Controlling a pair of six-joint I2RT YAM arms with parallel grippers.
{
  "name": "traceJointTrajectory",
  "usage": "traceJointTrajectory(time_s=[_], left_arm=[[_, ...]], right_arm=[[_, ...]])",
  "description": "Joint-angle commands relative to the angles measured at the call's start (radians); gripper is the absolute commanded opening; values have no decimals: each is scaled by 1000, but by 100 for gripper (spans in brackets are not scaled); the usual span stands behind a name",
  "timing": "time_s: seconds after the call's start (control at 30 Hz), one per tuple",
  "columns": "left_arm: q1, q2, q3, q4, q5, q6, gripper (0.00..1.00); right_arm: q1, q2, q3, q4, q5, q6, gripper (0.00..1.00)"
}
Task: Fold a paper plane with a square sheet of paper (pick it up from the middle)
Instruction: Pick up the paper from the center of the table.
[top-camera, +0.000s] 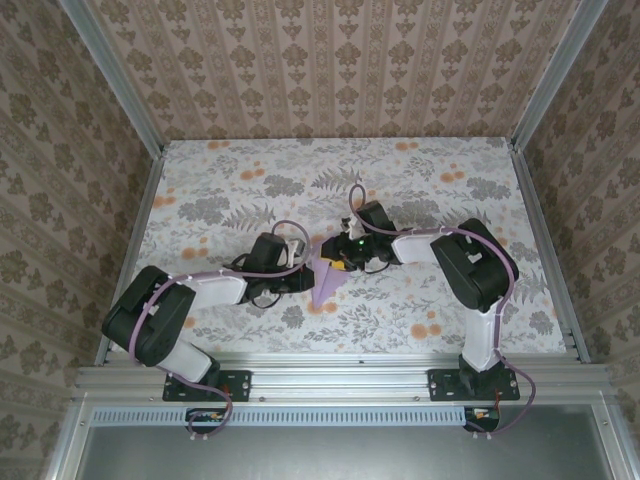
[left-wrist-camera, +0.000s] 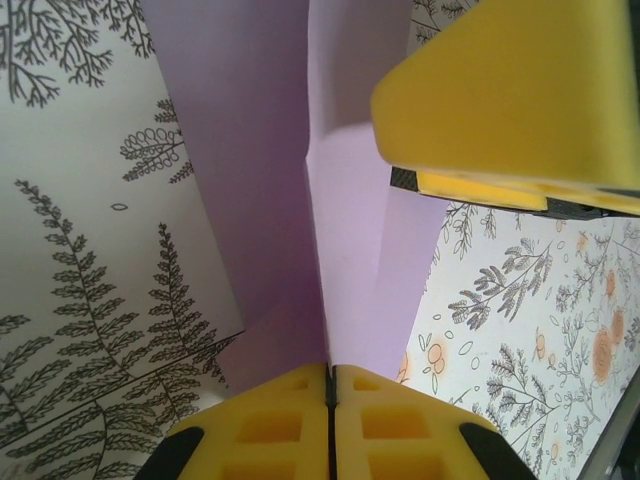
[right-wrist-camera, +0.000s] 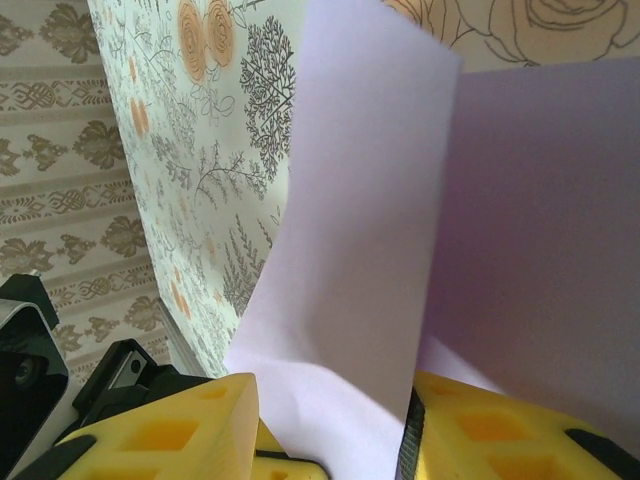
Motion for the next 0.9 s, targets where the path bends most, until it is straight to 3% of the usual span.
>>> traceJointTrajectory(time_s=[0.0,0.3,0.6,0.87], left_arm=[[13,-17,-17,31,31,-23,9],[30,-8,-10,1,41,-9,15],[36,-71,26,-98,25,11,43],[74,-214,73,-300,-5,17,55]], right_arm=[[10,28,-5,40,-31,18,42],[12,58,16,54,-43,10,35],[11,46,25,54,-45,4,13],[-3,-7,48,31,-50,0,3]])
